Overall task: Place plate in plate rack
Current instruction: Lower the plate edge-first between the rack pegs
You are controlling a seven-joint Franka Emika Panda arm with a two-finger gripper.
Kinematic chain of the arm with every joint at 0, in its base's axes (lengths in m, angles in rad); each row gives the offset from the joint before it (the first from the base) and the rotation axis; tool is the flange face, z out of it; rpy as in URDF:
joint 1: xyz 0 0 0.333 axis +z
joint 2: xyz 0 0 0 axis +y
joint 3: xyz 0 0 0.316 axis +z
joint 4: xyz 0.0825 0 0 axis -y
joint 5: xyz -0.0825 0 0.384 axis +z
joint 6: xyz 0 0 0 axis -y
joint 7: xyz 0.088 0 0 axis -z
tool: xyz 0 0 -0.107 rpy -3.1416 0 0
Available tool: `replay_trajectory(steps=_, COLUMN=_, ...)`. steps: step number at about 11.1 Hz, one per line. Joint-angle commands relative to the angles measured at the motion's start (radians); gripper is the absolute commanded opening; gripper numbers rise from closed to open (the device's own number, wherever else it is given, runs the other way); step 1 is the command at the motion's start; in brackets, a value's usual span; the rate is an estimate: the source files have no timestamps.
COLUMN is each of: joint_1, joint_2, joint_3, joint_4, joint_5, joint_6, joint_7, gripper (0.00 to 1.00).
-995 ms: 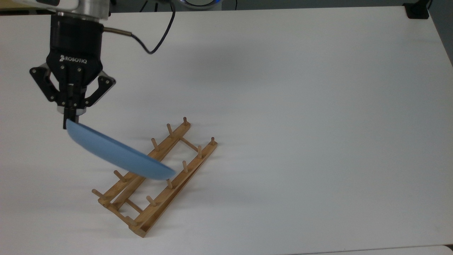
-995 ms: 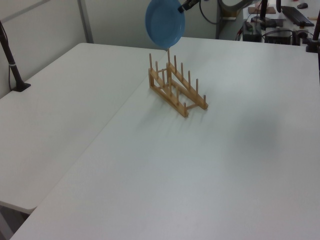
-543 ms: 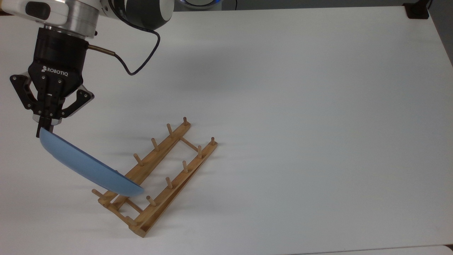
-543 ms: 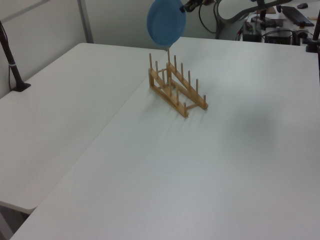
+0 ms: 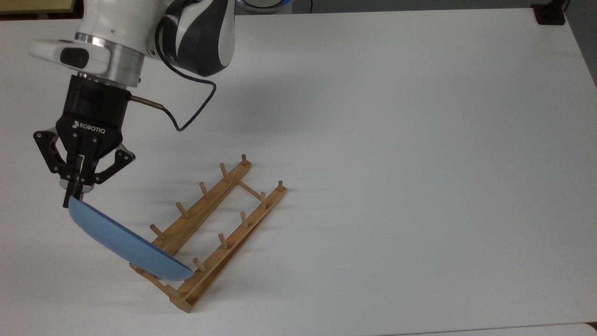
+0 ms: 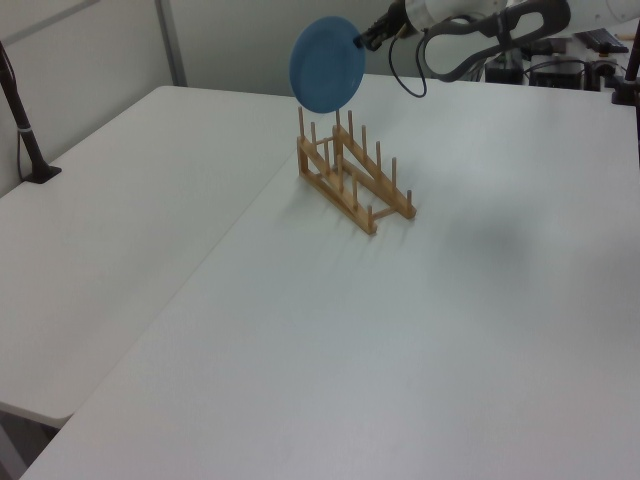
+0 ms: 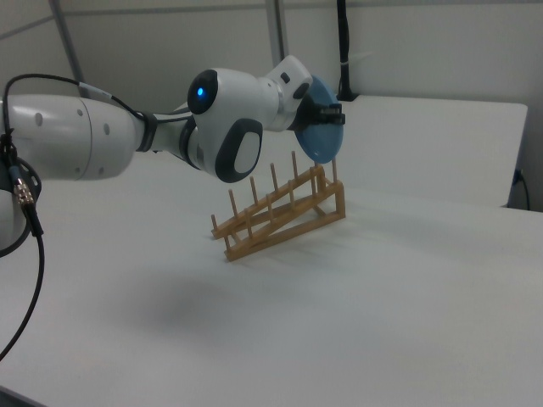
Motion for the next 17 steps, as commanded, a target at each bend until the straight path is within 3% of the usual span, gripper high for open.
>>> replay_trajectory(steps=1, joint_1=0.022, joint_2=0.011, joint_3=-0.016, joint_4=-0.006, joint_5=0.001, joint_6=0.021, joint_7=-0.002, gripper=0.00)
replay_trajectory(steps=10, joint_1=0.037, joint_2=0.054, joint_3=-0.010, joint_4=-0.042, joint_5=-0.010, joint_6=0.018, joint_7=-0.006, gripper=0.00)
replay_trajectory(steps=11, joint_1=0.037, joint_2=0.053, joint_3=-0.010, joint_4=-0.046, joint_5=-0.010, joint_6=0.018, joint_7=-0.006, gripper=0.05)
replay_trajectory(steps=13, joint_1=0.036, joint_2=0.054, joint_3=-0.010, joint_4=-0.049, joint_5=-0.008, joint_6=0.018, joint_7=-0.006, gripper=0.25)
replay_trajectory(steps=15, joint_1=0.034, joint_2=0.054, joint_3=-0.010, joint_4=-0.056, joint_5=0.001, joint_6=0.018, joint_7=0.000, gripper=0.70)
replay_trajectory(steps=16, joint_1=0.034, joint_2=0.053, joint_3=-0.011, joint_4=-0.055, joint_5=0.004, joint_6=0.019, joint_7=0.002, gripper=1.00)
replay_trajectory(steps=17, joint_1=0.034, joint_2=0.043, joint_3=-0.010, joint_4=-0.055, joint_5=0.005, joint_6=0.019, joint_7=0.005, gripper=1.00)
